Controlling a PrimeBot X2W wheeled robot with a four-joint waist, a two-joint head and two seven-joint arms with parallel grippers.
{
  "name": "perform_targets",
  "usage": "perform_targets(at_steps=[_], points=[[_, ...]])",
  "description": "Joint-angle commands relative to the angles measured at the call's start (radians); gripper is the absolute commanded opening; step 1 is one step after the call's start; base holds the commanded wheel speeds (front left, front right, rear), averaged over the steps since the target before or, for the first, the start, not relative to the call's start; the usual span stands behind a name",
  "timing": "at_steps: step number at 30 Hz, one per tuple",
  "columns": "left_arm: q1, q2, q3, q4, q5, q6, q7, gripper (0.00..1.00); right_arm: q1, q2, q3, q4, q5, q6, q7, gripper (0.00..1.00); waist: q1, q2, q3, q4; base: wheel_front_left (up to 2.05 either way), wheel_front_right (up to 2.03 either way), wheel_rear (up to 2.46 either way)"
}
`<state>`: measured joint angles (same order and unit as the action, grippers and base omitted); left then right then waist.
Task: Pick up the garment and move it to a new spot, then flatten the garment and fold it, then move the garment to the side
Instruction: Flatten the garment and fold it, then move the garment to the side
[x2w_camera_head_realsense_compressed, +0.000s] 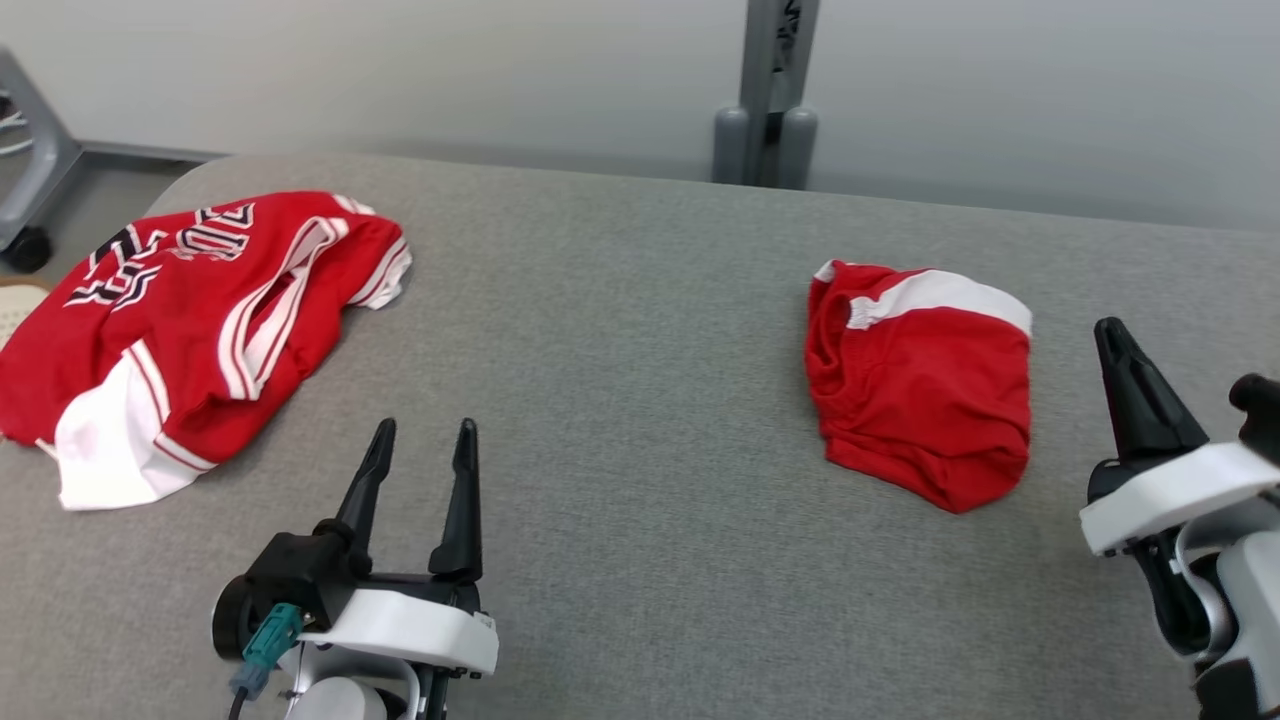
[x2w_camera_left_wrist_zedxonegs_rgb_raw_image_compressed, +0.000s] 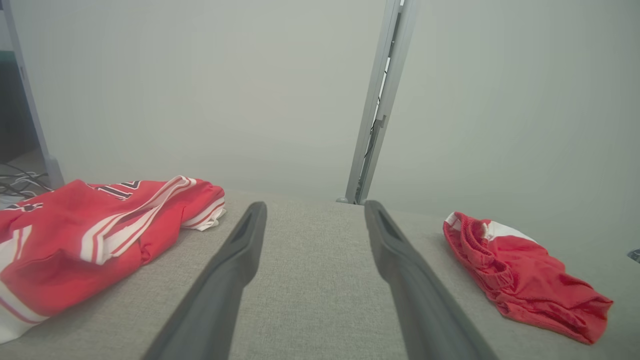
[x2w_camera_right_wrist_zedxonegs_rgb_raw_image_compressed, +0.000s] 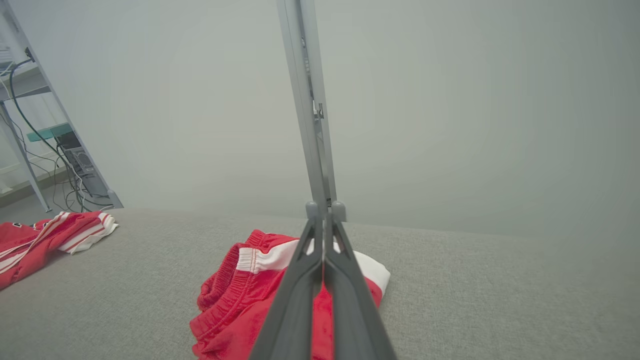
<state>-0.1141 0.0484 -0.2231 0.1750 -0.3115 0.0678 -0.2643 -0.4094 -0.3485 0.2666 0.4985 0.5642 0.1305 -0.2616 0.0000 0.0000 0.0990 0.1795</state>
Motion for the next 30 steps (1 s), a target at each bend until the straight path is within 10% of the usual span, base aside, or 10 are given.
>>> perform_targets(at_steps=[1,16,17,30], points=[[0.012,0.004,0.01,0.0,-0.013,0.007,0.0,1.0,0.034,0.02,-0.027,-0.032,-0.039,0.001,-0.004,0.0,0.0,0.0,-0.021,-0.032,0.0,0.0,0.0],[0.079,0.004,0.047,0.026,0.003,-0.005,0.0,1.0,0.295,0.224,-0.184,-0.231,-0.301,0.0,-0.004,0.0,0.0,0.0,-0.077,-0.122,0.0,0.0,0.0],[0.083,0.004,0.049,0.027,0.003,-0.007,0.0,1.0,0.304,0.235,-0.192,-0.236,-0.301,0.0,-0.004,0.95,0.0,0.0,-0.078,-0.126,0.0,0.0,0.0],[0.072,0.004,0.052,0.004,0.03,-0.019,0.0,1.0,0.301,0.25,-0.21,-0.212,-0.288,0.0,-0.004,1.0,0.0,0.0,-0.076,-0.128,0.0,0.0,0.0]])
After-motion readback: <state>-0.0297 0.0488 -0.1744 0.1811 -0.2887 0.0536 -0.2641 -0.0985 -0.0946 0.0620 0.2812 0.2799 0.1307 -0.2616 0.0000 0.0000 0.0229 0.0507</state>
